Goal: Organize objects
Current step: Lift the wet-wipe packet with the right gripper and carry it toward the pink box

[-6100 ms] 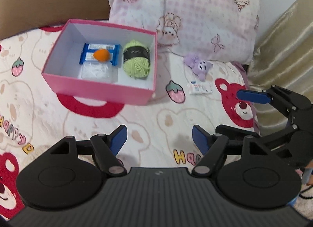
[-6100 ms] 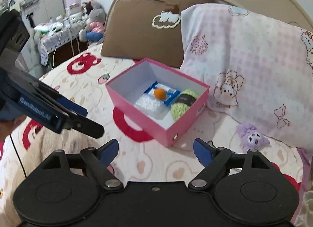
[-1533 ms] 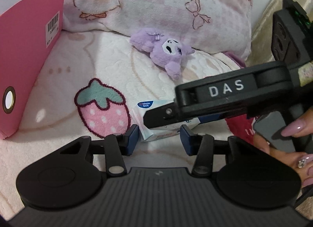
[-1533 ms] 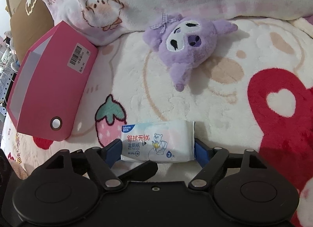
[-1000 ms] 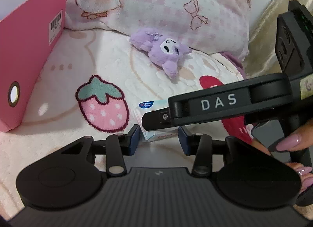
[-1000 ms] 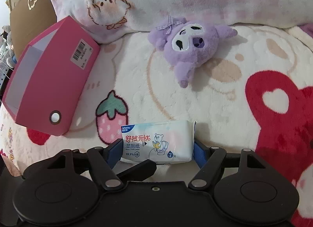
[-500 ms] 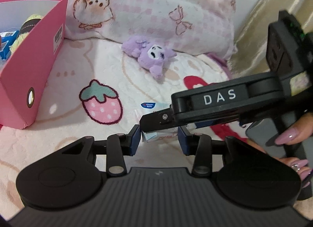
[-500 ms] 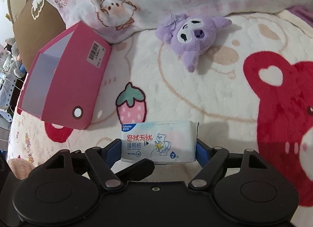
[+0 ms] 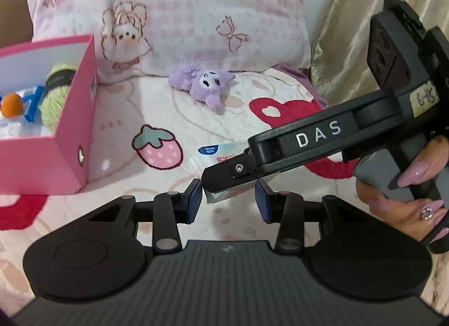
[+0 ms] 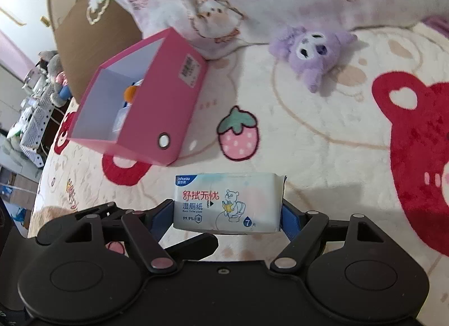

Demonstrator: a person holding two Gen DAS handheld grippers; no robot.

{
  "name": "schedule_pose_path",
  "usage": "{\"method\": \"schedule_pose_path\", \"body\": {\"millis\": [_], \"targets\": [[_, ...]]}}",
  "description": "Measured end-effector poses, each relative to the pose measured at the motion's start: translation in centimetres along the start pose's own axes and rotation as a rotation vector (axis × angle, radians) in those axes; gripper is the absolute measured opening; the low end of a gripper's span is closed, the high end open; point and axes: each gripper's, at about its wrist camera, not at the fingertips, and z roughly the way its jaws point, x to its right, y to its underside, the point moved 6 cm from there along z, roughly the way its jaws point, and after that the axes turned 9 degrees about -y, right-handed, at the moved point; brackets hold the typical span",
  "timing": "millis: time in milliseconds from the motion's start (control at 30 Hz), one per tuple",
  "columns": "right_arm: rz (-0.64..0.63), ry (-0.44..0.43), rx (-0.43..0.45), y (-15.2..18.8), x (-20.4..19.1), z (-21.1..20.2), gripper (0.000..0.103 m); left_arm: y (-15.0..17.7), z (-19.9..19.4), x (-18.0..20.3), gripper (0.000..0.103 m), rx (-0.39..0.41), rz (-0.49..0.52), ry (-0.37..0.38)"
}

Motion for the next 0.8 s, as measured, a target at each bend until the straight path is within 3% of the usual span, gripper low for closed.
{"method": "schedule_pose_path", "body": {"millis": [167,367,500,800], "targets": [[-0.01,-0.013,0.006,1.1,-1.4,-0.4,0.083,0.7,-1.8,-0.7,0.04,0.013,-0.014,0.019],[-0.012,-0.035,0.038,2.2,-3.4,-0.9,0.083,0.8,-4.1,-1.2,0.04,0.027,0.047,0.019],[0.051,-0.057,0.036,2.7,-4.2,-1.6,0.083,0.5,-5.5,-1.2,0.04,0.008,0.04,0.019],[0.056,-0.023,0.009,3.3,-7.6,-2.2,0.082,0.4,-8.3,-1.6,0.04,-0.017,0.049,-0.019]]}}
